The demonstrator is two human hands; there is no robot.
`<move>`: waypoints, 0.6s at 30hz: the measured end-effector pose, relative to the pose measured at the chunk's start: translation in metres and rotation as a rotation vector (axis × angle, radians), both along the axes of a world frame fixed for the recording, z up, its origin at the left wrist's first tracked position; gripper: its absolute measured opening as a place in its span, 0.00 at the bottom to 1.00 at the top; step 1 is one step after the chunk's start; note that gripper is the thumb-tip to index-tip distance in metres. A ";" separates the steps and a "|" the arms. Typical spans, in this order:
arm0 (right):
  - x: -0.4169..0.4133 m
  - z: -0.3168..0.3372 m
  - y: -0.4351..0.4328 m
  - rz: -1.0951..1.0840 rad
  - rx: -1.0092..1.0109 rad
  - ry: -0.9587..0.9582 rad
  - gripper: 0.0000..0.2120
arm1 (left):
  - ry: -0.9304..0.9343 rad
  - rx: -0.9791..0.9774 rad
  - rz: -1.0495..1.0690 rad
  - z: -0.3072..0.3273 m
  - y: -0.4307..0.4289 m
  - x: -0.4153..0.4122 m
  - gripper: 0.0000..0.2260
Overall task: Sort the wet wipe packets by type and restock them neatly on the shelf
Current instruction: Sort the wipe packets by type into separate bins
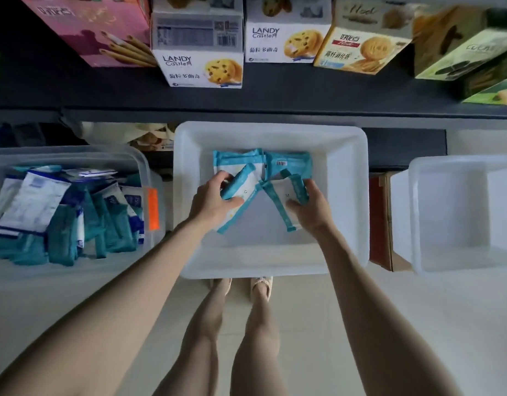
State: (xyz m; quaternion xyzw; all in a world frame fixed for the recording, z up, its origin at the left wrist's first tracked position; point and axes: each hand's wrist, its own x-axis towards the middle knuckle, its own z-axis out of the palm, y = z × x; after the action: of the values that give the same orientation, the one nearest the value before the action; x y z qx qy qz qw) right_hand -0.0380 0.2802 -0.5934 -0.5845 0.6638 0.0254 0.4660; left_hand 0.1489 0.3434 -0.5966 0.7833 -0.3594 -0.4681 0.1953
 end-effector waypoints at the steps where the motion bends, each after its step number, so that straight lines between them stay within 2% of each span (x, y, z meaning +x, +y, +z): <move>1: -0.001 -0.009 -0.009 0.058 0.000 0.033 0.20 | -0.028 0.009 -0.041 -0.008 -0.007 0.000 0.18; 7: -0.002 -0.053 -0.065 0.431 -0.055 0.241 0.24 | -0.146 0.001 -0.252 -0.051 -0.049 0.011 0.21; 9: 0.001 -0.063 -0.080 0.500 -0.101 0.243 0.24 | -0.210 -0.020 -0.318 -0.059 -0.063 0.017 0.20; 11: 0.003 -0.070 -0.091 0.573 -0.178 0.255 0.24 | -0.368 -0.056 -0.440 -0.066 -0.073 0.021 0.20; 14: 0.004 -0.080 -0.094 0.633 -0.254 0.232 0.27 | -0.591 -0.068 -0.583 -0.080 -0.073 0.020 0.24; 18: -0.002 -0.097 -0.088 0.667 -0.247 0.193 0.28 | -0.575 -0.032 -0.562 -0.102 -0.056 0.009 0.29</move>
State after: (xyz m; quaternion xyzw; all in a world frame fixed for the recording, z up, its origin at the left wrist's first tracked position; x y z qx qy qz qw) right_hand -0.0399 0.1920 -0.6905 -0.8155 0.4759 0.1505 0.2930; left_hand 0.1575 0.2877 -0.6984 0.7504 -0.6068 -0.2595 -0.0368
